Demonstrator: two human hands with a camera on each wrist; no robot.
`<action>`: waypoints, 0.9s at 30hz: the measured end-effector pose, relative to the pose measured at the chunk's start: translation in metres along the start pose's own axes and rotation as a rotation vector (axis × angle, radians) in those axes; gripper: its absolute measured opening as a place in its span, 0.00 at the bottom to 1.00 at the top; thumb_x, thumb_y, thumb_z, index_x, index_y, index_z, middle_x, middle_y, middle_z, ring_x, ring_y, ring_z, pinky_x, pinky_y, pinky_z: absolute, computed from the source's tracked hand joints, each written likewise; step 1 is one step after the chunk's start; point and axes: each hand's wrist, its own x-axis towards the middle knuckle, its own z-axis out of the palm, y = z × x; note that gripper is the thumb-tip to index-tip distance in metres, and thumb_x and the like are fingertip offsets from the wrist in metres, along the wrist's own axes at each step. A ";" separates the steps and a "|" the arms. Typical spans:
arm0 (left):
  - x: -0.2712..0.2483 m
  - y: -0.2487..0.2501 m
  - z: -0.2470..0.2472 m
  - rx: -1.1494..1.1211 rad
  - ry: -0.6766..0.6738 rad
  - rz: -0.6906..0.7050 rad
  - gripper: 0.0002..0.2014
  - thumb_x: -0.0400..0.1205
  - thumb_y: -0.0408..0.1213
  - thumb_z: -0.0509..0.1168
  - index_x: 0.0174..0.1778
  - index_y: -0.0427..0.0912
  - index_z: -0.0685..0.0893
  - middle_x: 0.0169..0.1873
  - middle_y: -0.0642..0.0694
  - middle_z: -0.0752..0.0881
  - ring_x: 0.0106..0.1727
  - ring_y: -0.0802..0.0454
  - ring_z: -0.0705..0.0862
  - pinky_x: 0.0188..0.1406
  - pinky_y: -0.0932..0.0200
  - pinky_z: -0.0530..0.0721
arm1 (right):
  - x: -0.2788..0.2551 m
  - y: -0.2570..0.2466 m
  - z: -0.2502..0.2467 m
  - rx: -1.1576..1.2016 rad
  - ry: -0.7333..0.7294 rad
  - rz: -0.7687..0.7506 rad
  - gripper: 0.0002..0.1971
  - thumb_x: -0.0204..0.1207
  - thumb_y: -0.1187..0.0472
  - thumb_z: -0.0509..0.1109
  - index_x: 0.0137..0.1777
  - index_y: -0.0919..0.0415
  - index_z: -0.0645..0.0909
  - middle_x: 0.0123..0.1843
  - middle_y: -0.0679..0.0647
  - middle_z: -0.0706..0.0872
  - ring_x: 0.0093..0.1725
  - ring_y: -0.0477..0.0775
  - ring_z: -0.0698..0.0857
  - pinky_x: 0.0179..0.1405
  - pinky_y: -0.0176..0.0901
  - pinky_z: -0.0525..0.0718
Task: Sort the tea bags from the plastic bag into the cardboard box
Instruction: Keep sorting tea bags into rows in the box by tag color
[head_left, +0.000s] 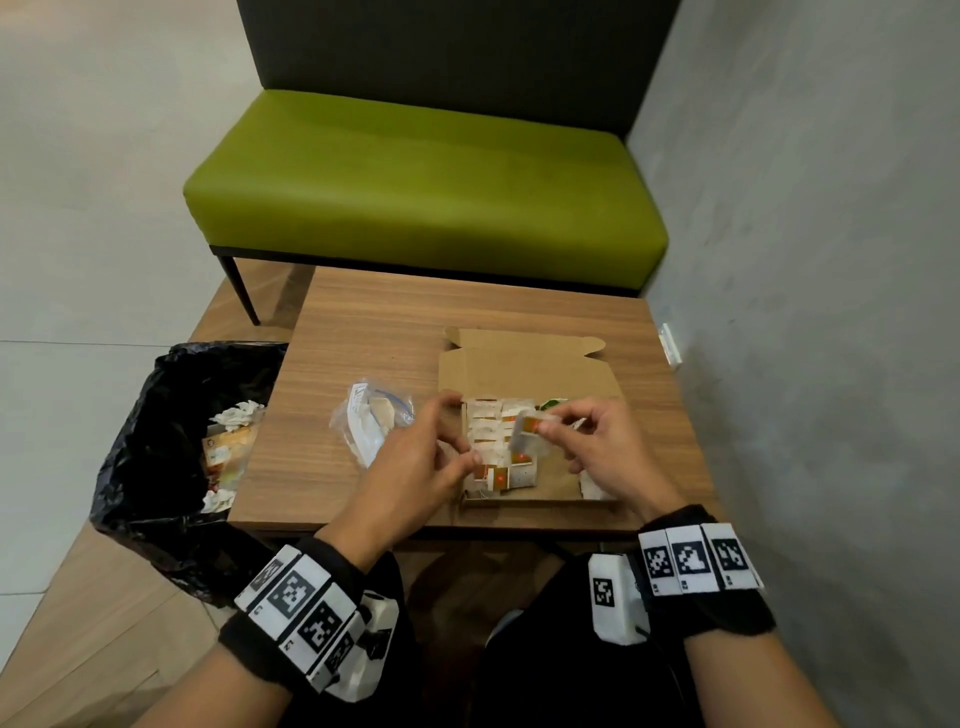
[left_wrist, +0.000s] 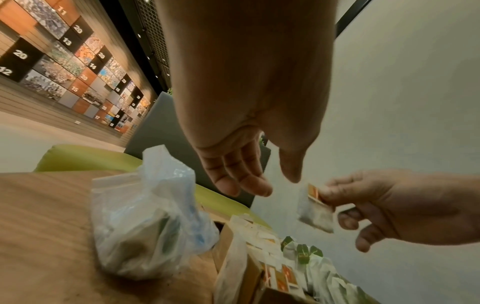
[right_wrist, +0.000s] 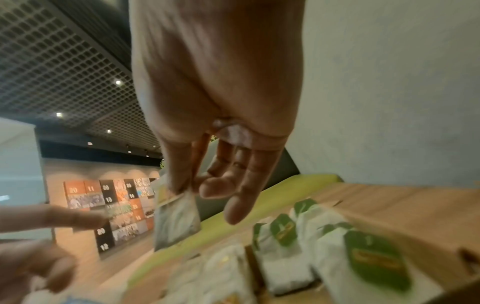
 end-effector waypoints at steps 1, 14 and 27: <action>-0.001 -0.003 -0.002 0.031 0.022 -0.035 0.26 0.81 0.41 0.72 0.73 0.50 0.71 0.42 0.58 0.86 0.37 0.64 0.85 0.38 0.73 0.79 | 0.002 0.004 -0.004 -0.042 0.053 0.002 0.03 0.79 0.58 0.75 0.49 0.49 0.88 0.44 0.48 0.88 0.37 0.48 0.85 0.34 0.44 0.87; -0.002 -0.005 0.014 0.385 -0.107 -0.113 0.21 0.83 0.35 0.63 0.74 0.44 0.75 0.48 0.44 0.90 0.51 0.49 0.88 0.47 0.61 0.81 | 0.031 0.040 0.018 -0.432 -0.117 0.113 0.02 0.77 0.57 0.77 0.48 0.51 0.89 0.38 0.46 0.86 0.38 0.47 0.84 0.48 0.55 0.90; 0.014 -0.017 0.031 0.615 -0.164 -0.214 0.08 0.86 0.37 0.62 0.50 0.40 0.86 0.46 0.42 0.89 0.45 0.47 0.89 0.47 0.55 0.88 | 0.039 0.046 0.037 -0.583 0.007 0.150 0.08 0.69 0.51 0.83 0.39 0.50 0.86 0.41 0.44 0.89 0.44 0.46 0.87 0.49 0.54 0.89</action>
